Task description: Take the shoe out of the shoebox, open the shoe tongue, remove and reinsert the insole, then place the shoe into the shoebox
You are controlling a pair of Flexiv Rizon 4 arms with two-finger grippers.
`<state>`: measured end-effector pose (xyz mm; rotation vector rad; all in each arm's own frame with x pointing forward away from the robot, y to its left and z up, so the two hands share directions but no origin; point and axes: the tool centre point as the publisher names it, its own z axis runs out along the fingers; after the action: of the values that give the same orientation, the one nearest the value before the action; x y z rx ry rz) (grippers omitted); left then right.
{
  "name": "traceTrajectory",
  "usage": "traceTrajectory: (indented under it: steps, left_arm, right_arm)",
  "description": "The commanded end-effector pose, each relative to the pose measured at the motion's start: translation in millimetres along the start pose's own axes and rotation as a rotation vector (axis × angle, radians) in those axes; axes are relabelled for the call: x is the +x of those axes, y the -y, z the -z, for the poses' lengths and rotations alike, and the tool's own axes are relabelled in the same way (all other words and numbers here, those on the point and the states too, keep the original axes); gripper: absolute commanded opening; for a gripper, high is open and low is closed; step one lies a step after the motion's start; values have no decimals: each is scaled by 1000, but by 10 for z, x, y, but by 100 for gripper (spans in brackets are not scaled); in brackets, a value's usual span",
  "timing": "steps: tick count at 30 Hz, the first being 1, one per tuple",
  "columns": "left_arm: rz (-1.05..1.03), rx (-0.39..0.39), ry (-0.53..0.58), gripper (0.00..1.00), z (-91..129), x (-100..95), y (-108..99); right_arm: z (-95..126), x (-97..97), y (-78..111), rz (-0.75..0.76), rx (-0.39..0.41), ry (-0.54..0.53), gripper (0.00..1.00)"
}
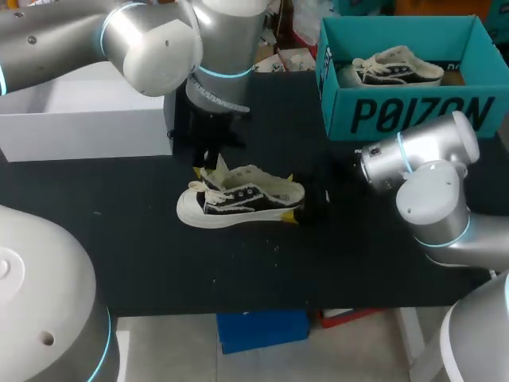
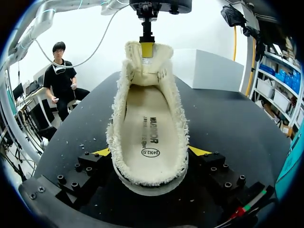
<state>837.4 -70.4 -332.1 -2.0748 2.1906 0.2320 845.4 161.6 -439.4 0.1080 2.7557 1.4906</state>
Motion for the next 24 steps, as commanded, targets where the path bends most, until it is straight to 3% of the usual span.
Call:
traceTrajectory:
  steps: [1, 17, 18, 20, 22, 24]
  left_arm:
    - [1, 14, -70, 0, -43, -153, -41]
    - [-10, -18, -57, 0, -197, -225, -78]
    - [-21, -22, -58, 13, -203, -226, -79]
    - [-29, -21, -61, 81, -207, -226, -80]
    - [-36, -18, -63, 100, -200, -229, -79]
    - [-65, -1, -69, 100, -163, -228, -70]
  right_arm:
    - [-2, -1, 26, -2, 3, 1, 0]
    - [-2, -1, 26, -2, 3, 1, 0]
    - [-2, -1, 26, -2, 3, 1, 0]
    - [-2, -1, 26, -2, 3, 1, 0]
    - [-2, -1, 26, -2, 3, 1, 0]
    - [-2, -1, 26, -2, 3, 1, 0]
